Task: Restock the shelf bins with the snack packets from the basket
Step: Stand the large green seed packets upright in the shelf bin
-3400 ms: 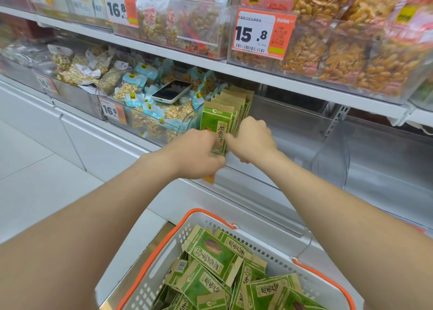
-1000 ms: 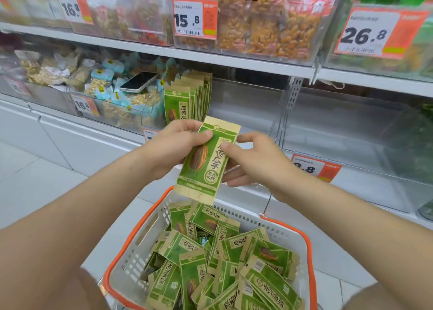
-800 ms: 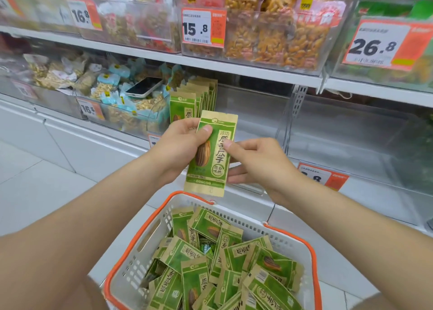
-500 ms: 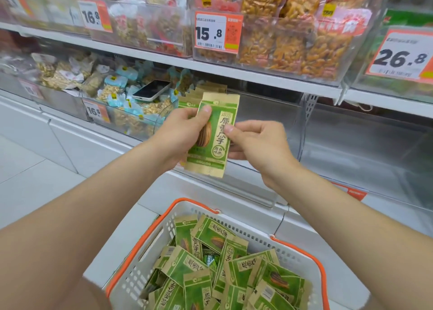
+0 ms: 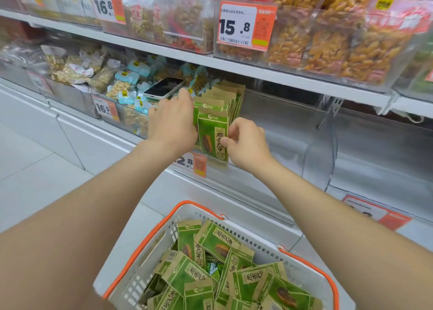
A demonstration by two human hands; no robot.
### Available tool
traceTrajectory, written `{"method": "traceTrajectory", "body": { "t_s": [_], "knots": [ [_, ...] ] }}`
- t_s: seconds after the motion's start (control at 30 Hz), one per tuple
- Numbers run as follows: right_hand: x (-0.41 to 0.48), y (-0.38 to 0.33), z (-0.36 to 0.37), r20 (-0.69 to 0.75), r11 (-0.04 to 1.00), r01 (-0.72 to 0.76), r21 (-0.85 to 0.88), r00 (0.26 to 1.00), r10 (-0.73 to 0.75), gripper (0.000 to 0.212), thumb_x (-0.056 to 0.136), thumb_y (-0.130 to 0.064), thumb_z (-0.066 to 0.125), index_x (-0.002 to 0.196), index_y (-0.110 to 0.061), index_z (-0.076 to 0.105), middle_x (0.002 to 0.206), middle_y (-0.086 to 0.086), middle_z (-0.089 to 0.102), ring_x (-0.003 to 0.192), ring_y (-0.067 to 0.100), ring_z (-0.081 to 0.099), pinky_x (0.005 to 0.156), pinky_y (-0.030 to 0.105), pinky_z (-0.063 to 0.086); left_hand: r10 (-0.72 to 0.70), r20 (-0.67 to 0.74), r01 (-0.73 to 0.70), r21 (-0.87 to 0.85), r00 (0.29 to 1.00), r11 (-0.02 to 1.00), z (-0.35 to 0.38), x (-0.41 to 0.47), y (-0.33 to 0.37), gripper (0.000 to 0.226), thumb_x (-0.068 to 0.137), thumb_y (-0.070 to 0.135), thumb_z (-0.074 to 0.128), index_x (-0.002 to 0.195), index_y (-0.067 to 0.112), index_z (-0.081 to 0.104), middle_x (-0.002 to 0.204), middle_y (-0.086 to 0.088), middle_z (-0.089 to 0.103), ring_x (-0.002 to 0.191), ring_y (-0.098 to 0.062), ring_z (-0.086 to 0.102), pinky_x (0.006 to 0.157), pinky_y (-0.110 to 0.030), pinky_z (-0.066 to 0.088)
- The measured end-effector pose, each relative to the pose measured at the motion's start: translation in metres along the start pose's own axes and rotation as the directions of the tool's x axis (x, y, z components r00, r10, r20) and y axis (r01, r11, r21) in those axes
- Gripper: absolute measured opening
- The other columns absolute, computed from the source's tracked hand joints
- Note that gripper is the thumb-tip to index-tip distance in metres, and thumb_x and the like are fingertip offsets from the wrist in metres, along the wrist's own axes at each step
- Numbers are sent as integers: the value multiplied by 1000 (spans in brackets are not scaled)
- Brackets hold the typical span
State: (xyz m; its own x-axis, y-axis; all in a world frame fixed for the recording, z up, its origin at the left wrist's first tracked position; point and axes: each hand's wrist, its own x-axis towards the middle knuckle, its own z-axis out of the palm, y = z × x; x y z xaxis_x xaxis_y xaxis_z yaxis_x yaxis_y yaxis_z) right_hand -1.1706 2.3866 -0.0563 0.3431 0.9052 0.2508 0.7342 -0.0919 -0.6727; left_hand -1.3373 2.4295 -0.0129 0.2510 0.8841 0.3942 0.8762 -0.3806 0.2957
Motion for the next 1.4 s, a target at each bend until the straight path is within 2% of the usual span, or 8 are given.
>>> {"method": "traceTrajectory", "body": {
  "t_s": [0.1, 0.3, 0.57, 0.9, 1.1, 1.2, 1.3, 1.4],
  "knots": [
    [12, -1, 10, -53, 999, -37, -28, 998, 35, 21, 91, -26, 78, 80, -16, 62, 86, 3, 66, 89, 25, 57, 69, 31, 37, 44, 21, -44, 39, 999, 998, 1, 3, -7, 34, 85, 0, 64, 112, 17, 52, 111, -9, 62, 114, -38, 51, 91, -50, 40],
    [30, -4, 29, -54, 1000, -21, -10, 998, 21, 30, 86, -32, 84, 67, -16, 67, 75, 3, 71, 95, 29, 65, 82, 33, 48, 121, 98, -132, 121, 988, 984, 10, 7, -18, 67, 85, 5, 66, 141, 38, 52, 132, -9, 39, 122, -37, 36, 97, -49, 36],
    [30, -10, 30, -77, 996, 66, -52, 995, -70, 24, 86, -31, 83, 71, -18, 70, 75, 0, 70, 92, 25, 59, 84, 36, 46, 100, 129, -124, 192, 987, 973, 12, 1, -16, 40, 92, 17, 62, 130, 30, 62, 132, -6, 42, 126, -39, 34, 100, -52, 35],
    [28, 1, 25, 49, 991, 4, -137, 999, 3, 26, 83, -30, 87, 68, -13, 75, 73, 5, 71, 83, 25, 67, 71, 33, 52, 137, 218, -200, 300, 966, 933, 11, -9, -10, 47, 94, 13, 50, 135, 34, 58, 134, -6, 48, 127, -39, 32, 106, -59, 29],
    [-1, -8, 0, 21, 968, 136, -210, 991, -134, 22, 90, -15, 54, 84, -18, 75, 86, 5, 70, 95, 33, 61, 73, 42, 57, 143, 219, -209, 313, 965, 926, 8, -19, -4, 45, 93, 12, 51, 133, 32, 58, 133, -7, 48, 127, -40, 33, 106, -61, 29],
    [-33, -18, -24, -64, 892, 364, -268, 917, -394, 17, 89, -25, 52, 90, -23, 68, 80, -4, 68, 80, 26, 63, 66, 40, 56, 265, 43, -268, 224, 963, 937, 4, -28, 4, 33, 90, 14, 57, 121, 25, 63, 119, -7, 52, 116, -37, 40, 95, -51, 37],
    [-74, -28, -53, 135, 782, 542, -307, 838, -528, 14, 81, -34, 54, 81, -25, 65, 69, -7, 64, 68, 25, 62, 59, 38, 54, 365, -23, -365, 37, 931, 930, -2, -43, 16, 19, 85, 11, 63, 95, 27, 61, 94, -1, 57, 97, -33, 51, 73, -41, 40],
    [-108, -28, -71, 528, 701, 613, -364, 756, -387, 12, 78, -32, 60, 74, -23, 66, 63, -5, 61, 65, 23, 59, 57, 35, 53, 376, 144, -383, 23, 915, 923, 2, -65, 28, 26, 82, 9, 61, 84, 33, 53, 85, 7, 58, 87, -29, 62, 57, -35, 40]
  ]
}}
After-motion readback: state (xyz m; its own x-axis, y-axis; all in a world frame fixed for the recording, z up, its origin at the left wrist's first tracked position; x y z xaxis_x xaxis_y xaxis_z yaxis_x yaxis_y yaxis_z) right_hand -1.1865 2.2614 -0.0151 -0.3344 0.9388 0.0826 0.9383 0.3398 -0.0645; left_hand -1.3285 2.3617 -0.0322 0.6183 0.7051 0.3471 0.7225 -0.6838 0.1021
